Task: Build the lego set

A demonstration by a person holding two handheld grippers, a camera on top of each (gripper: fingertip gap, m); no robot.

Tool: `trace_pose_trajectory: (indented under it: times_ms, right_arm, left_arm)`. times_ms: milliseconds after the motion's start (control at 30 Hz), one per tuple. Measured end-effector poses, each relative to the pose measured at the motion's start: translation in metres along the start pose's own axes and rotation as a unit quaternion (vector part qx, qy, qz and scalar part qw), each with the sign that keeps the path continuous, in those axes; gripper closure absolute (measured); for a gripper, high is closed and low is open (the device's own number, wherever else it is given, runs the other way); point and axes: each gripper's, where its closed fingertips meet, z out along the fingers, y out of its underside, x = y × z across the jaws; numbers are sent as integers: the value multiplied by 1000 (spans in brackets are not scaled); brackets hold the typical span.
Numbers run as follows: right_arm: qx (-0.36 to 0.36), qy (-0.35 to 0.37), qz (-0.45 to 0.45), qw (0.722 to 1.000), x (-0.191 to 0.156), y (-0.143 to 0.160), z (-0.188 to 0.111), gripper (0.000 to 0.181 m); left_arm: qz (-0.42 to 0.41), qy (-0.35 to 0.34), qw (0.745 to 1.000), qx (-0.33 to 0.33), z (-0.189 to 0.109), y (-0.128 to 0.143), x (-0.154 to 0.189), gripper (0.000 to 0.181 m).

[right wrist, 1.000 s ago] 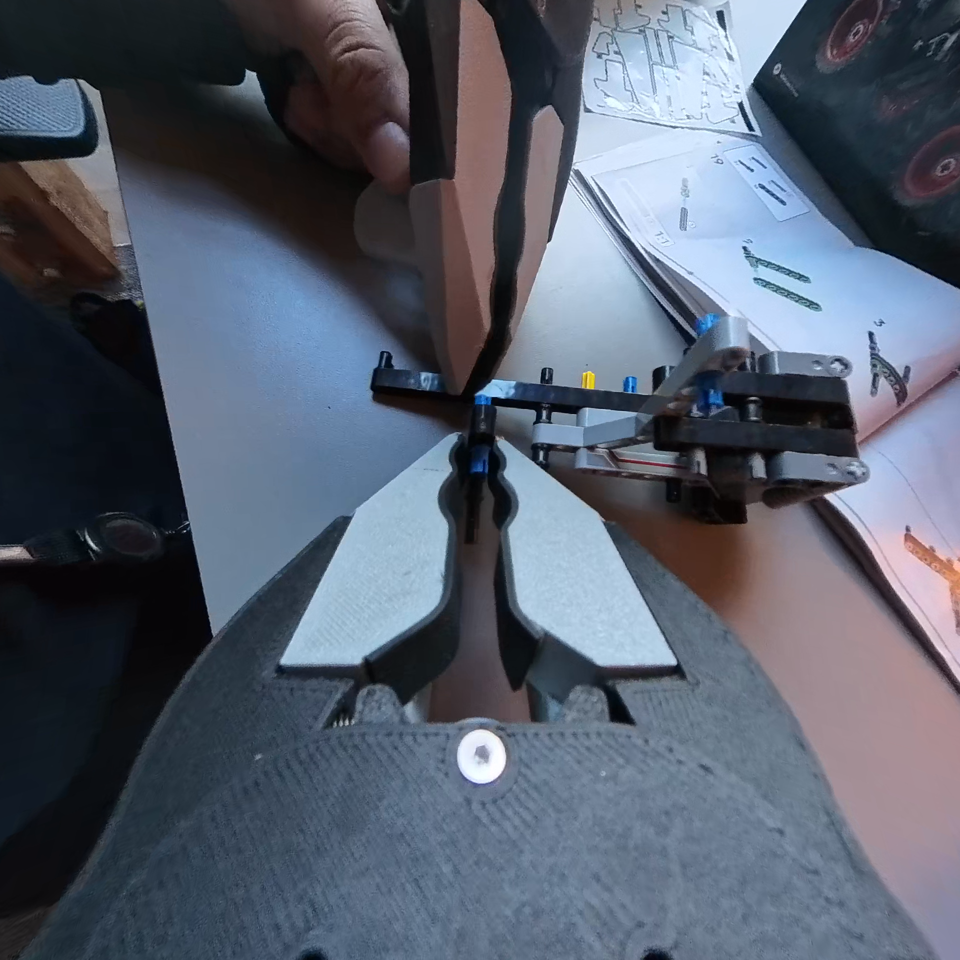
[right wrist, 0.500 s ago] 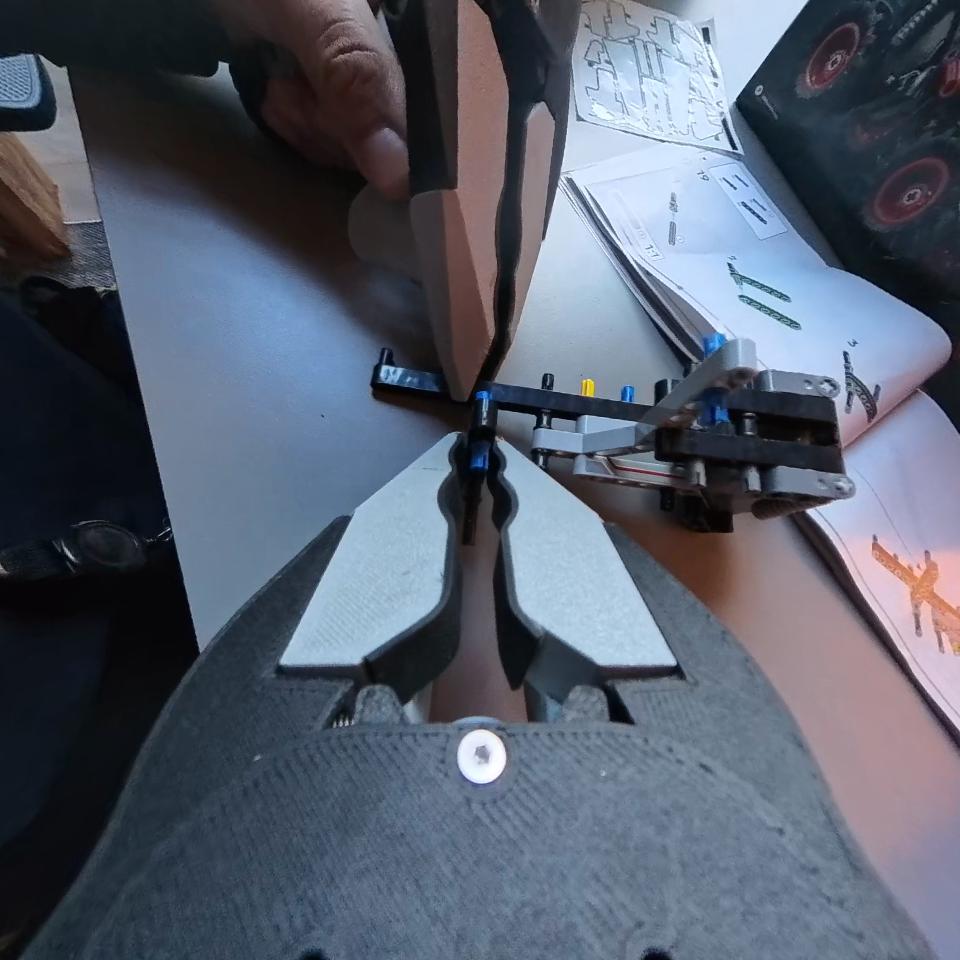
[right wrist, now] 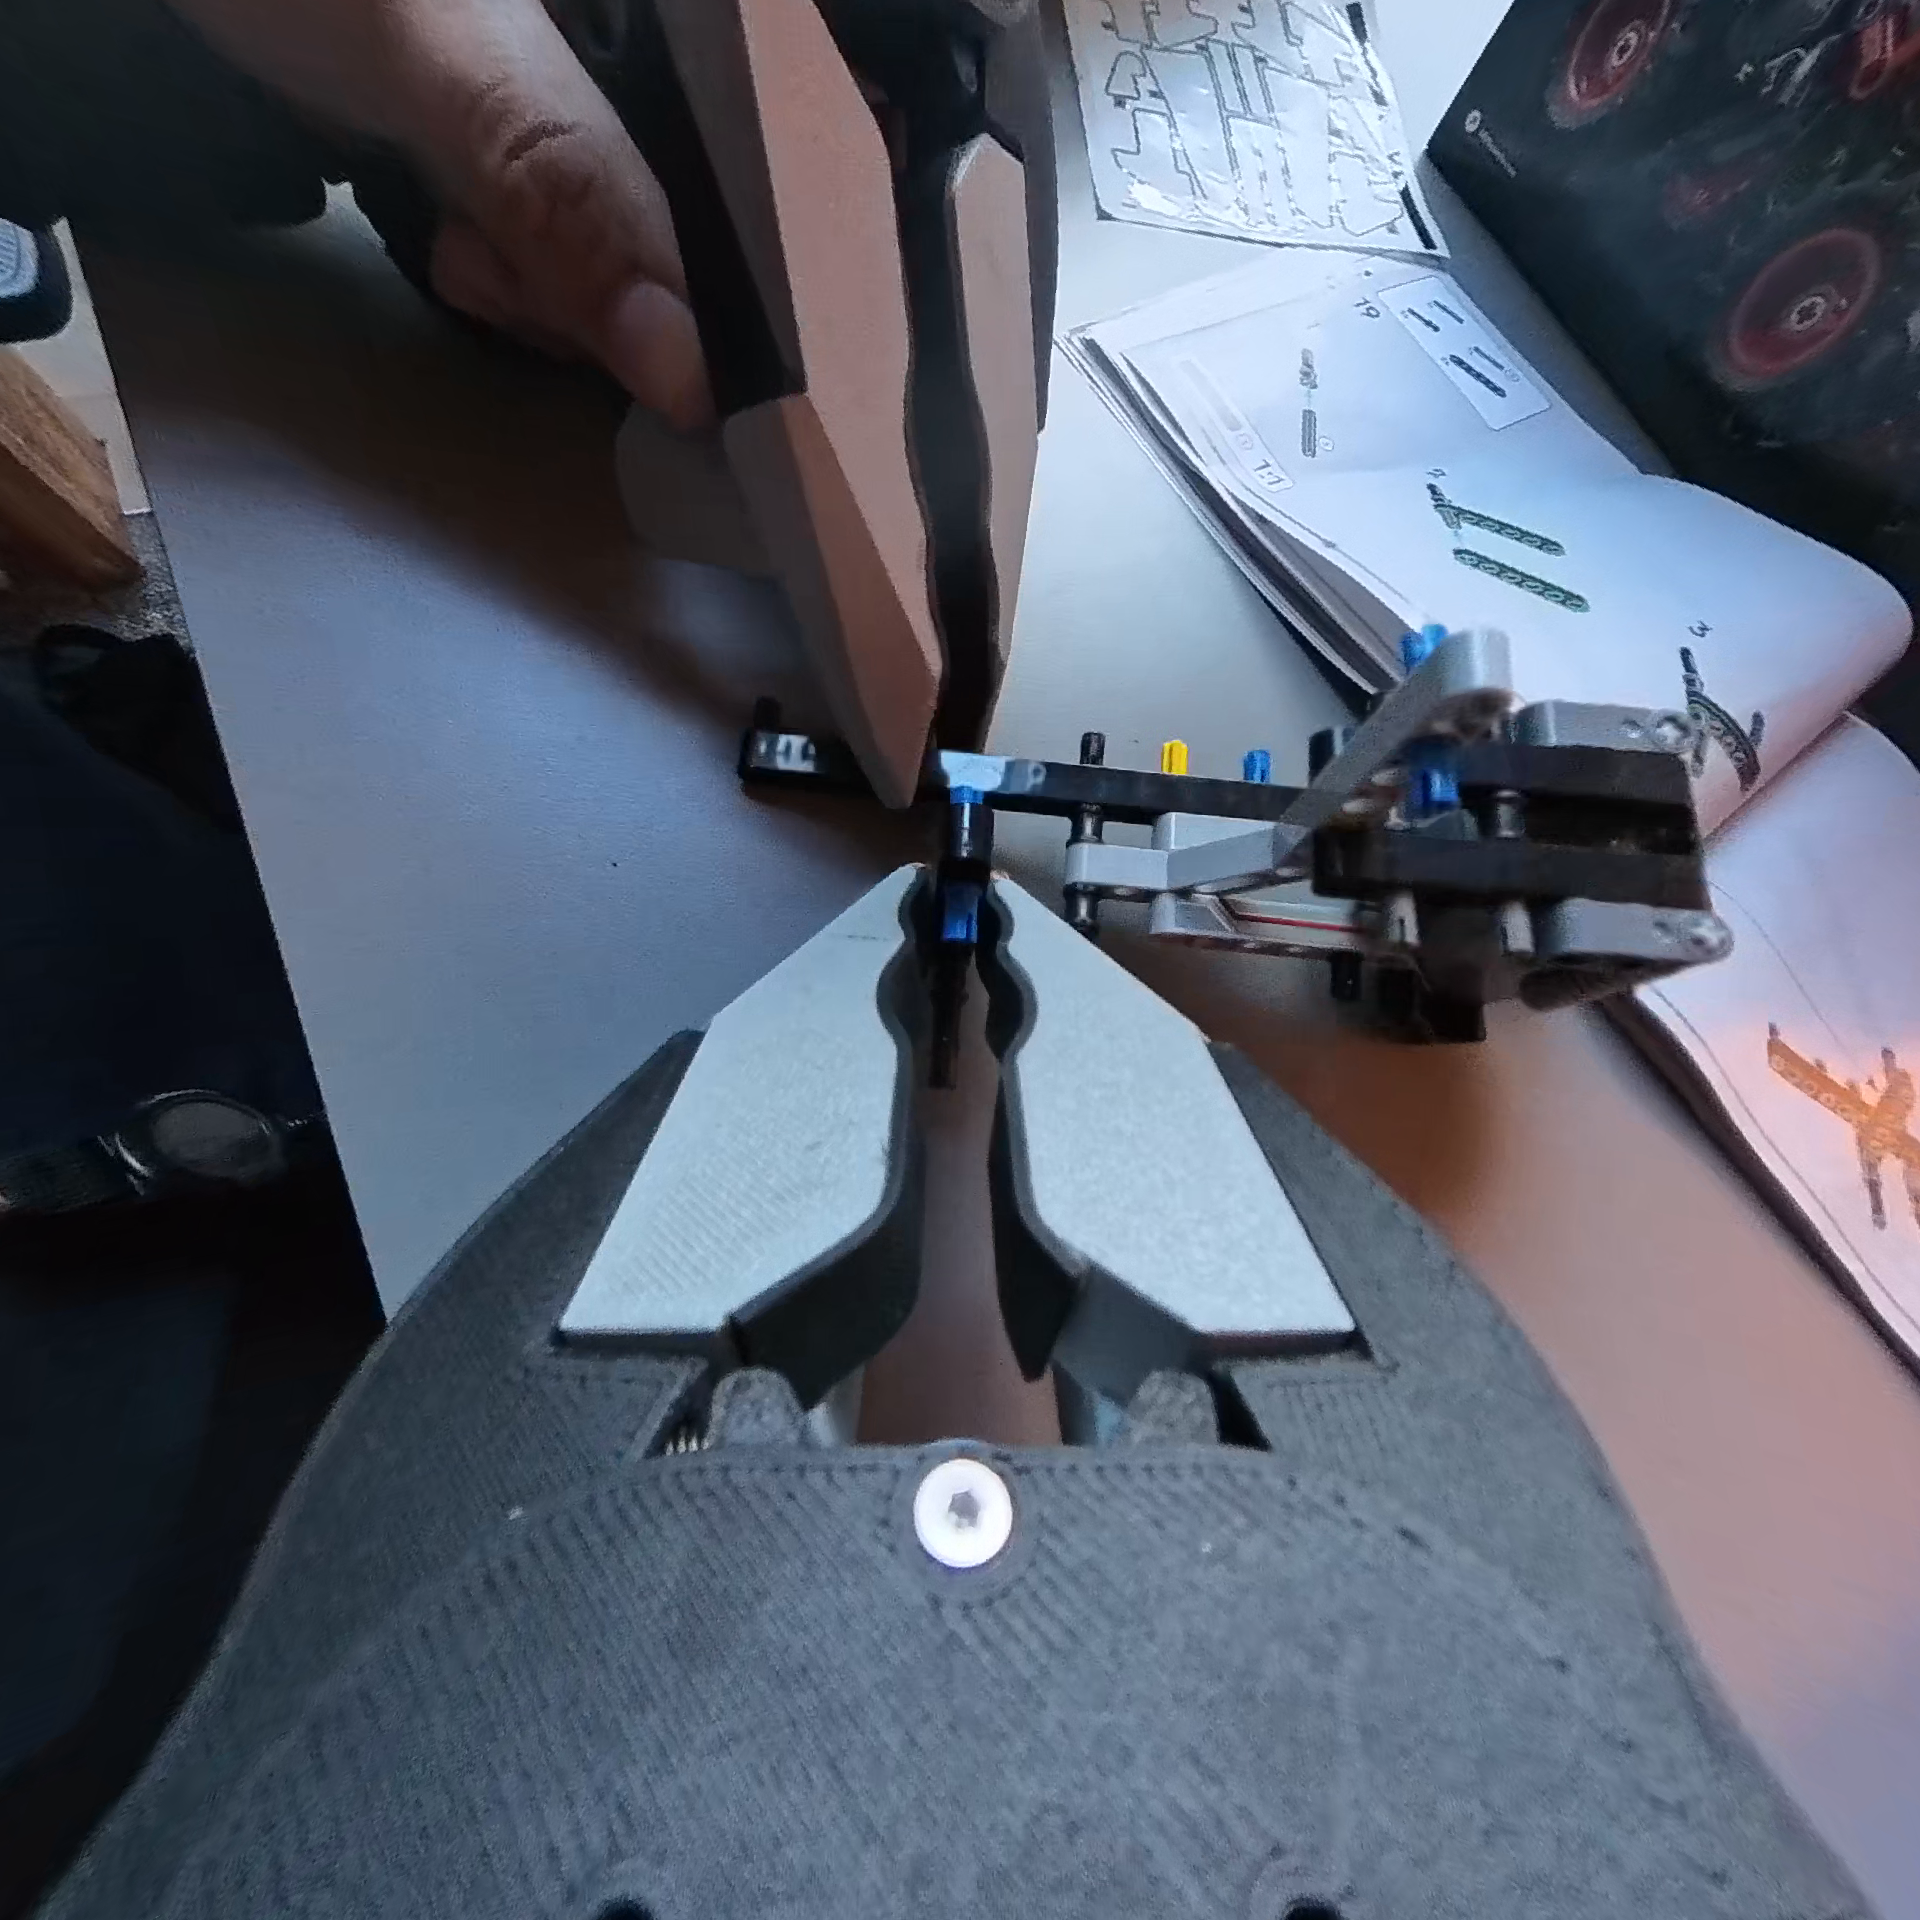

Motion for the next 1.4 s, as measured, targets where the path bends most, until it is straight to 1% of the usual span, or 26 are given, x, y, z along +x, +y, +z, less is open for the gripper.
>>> trace_pose_trajectory:
  times_ms: [33, 233, 367, 433, 467, 500, 600, 733, 900, 1167, 1400]
  right_arm:
    - [0, -1, 1, 1000, 0, 0, 0, 176]
    - [2, -8, 3, 1000, -1, 0, 0, 176]
    - [0, -15, 6, 1000, -1, 0, 0, 176]
    - [-1, -14, 5, 1000, -1, 1, 0, 175]
    - [0, -13, 6, 1000, -1, 0, 0, 176]
    - [2, -13, 7, 1000, -1, 0, 0, 176]
    - [3, -13, 8, 1000, 0, 0, 0, 176]
    - [3, -12, 8, 1000, 0, 0, 0, 176]
    - [5, -15, 7, 1000, -1, -1, -1, 176]
    - [12, -19, 12, 1000, 0, -2, -1, 176]
    - [4, -28, 14, 999, -1, -2, 1, 176]
  left_arm:
    - [2, -2, 1000, -1, 0, 0, 0, 168]
    - [4, -5, 1000, -2, 0, 1, 1, 167]
    - [-6, 9, 1000, 12, -5, -1, 4, 159]
    - [-7, 4, 1000, 13, -8, 1, 1, 163]
    - [-4, 5, 1000, 11, -8, 2, 2, 173]
    - [-3, 7, 1000, 12, -8, 2, 3, 175]
    - [-4, 13, 1000, 18, -9, 0, 5, 168]
    - [-3, 10, 1000, 8, -6, 2, 4, 166]
    - [4, 4, 1000, -1, -5, 4, 2, 170]
    - [1, 10, 1000, -1, -4, 4, 2, 170]
    - [5, 9, 1000, -1, -4, 3, 1, 170]
